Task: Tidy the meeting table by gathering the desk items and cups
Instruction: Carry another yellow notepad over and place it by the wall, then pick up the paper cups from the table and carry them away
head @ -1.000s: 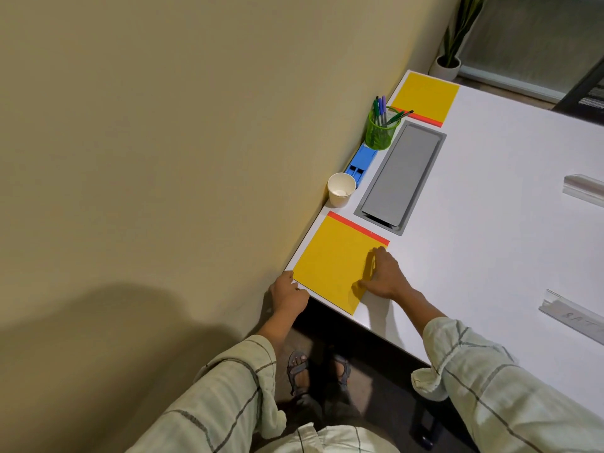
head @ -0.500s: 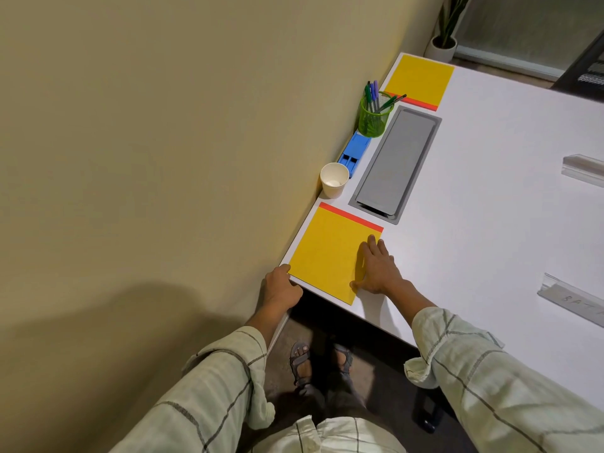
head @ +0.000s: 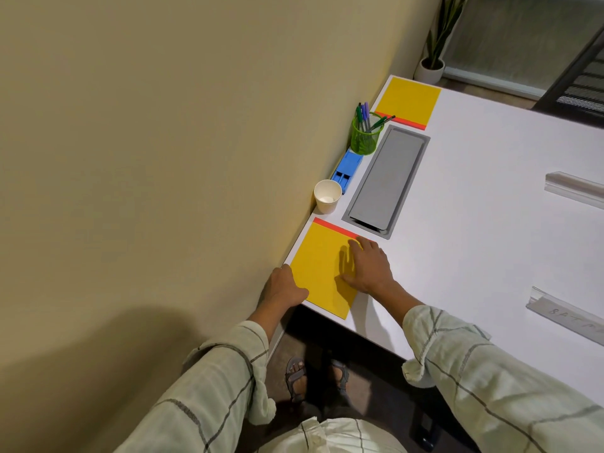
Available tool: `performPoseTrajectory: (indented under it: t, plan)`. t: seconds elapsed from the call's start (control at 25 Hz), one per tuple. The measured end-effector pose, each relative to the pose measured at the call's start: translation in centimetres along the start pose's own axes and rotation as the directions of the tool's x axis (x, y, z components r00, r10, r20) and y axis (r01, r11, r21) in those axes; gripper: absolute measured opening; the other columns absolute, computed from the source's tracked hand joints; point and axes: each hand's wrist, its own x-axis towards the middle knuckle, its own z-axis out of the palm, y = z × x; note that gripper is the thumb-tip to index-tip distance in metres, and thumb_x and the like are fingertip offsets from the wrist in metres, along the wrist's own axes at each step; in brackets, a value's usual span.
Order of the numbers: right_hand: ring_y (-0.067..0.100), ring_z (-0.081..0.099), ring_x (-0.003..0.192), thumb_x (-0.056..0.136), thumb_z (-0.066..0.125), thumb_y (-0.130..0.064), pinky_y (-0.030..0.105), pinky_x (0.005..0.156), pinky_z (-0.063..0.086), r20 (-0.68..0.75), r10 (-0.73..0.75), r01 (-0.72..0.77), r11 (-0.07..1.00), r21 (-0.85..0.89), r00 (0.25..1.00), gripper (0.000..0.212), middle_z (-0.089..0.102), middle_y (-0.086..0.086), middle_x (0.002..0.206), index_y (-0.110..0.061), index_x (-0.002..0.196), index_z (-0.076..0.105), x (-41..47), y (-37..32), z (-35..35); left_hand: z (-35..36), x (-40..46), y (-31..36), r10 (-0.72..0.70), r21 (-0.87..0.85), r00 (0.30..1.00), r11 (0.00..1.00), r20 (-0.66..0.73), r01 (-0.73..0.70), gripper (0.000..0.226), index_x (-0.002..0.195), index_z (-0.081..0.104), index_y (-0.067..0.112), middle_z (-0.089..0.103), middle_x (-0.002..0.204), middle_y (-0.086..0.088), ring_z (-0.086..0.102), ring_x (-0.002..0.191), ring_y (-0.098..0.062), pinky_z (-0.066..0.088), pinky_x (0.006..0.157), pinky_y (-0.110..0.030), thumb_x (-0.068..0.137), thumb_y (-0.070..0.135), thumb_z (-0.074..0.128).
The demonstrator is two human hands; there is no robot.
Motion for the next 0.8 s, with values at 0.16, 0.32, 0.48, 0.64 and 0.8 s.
performPoseTrajectory:
  t: [0.16, 0.32, 0.48, 0.64, 0.8]
  plan:
    - [0.032, 0.054, 0.116, 0.081, 0.073, -0.037, 0.043, 0.086, 0.051, -0.096, -0.020, 0.025, 0.998, 0.055, 0.995, 0.083, 0.053, 0.015, 0.134, -0.017, 0.147, 0.026, 4.2, -2.8, -4.7, -2.5, 1.5, 4.1, 0.131, 0.060, 0.991, 0.990, -0.035, -0.128, 0.073, 0.136, 0.040, 0.008, 0.047, 0.137, -0.013, 0.049, 0.123, -0.031, 0.047, 0.093, -0.039, 0.075, 0.029, 0.074]
    - [0.023, 0.055, 0.081, 0.082, 0.072, -0.025, 0.034, 0.063, 0.049, -0.015, 0.027, -0.027, 0.999, 0.017, 1.000, 0.091, 0.060, 0.015, 0.109, -0.020, 0.151, 0.014, 7.8, -3.9, -6.7, -4.0, 2.7, 6.0, 0.176, 0.036, 0.982, 0.984, -0.074, -0.174, 0.072, 0.135, 0.041, 0.009, 0.048, 0.135, -0.011, 0.048, 0.122, -0.029, 0.045, 0.092, -0.036, 0.077, 0.031, 0.076]
    - [0.024, 0.059, 0.090, 0.086, 0.070, -0.031, 0.034, 0.069, 0.051, 0.041, 0.041, -0.043, 0.998, 0.039, 0.998, 0.080, 0.059, 0.016, 0.114, -0.017, 0.149, 0.022, 10.6, -3.2, -6.7, -3.9, 3.8, 5.3, 0.159, 0.093, 0.987, 0.983, -0.027, -0.156, 0.076, 0.138, 0.039, 0.009, 0.047, 0.138, -0.011, 0.046, 0.126, -0.029, 0.046, 0.097, -0.038, 0.076, 0.034, 0.076]
    - [0.028, 0.060, 0.102, 0.087, 0.068, -0.037, 0.035, 0.076, 0.051, 0.038, 0.024, -0.024, 1.000, 0.015, 0.999, 0.062, 0.059, 0.015, 0.121, -0.014, 0.138, 0.041, 12.0, -2.6, -6.2, -2.9, 4.5, 4.2, 0.162, 0.173, 0.979, 0.968, 0.126, -0.182, 0.091, 0.150, 0.025, 0.009, 0.032, 0.154, -0.010, 0.032, 0.141, -0.028, 0.038, 0.109, -0.039, 0.078, 0.037, 0.073]
    - [0.031, 0.061, 0.101, 0.090, 0.064, -0.031, 0.039, 0.079, 0.055, -0.072, 0.040, -0.033, 0.995, 0.097, 0.997, 0.045, 0.063, 0.016, 0.119, -0.013, 0.130, 0.055, 12.0, -1.8, -6.0, -2.6, 5.4, 4.6, 0.200, 0.129, 0.973, 0.968, 0.113, -0.213, 0.089, 0.151, 0.023, 0.009, 0.029, 0.157, -0.009, 0.028, 0.143, -0.027, 0.035, 0.112, -0.039, 0.081, 0.037, 0.072]
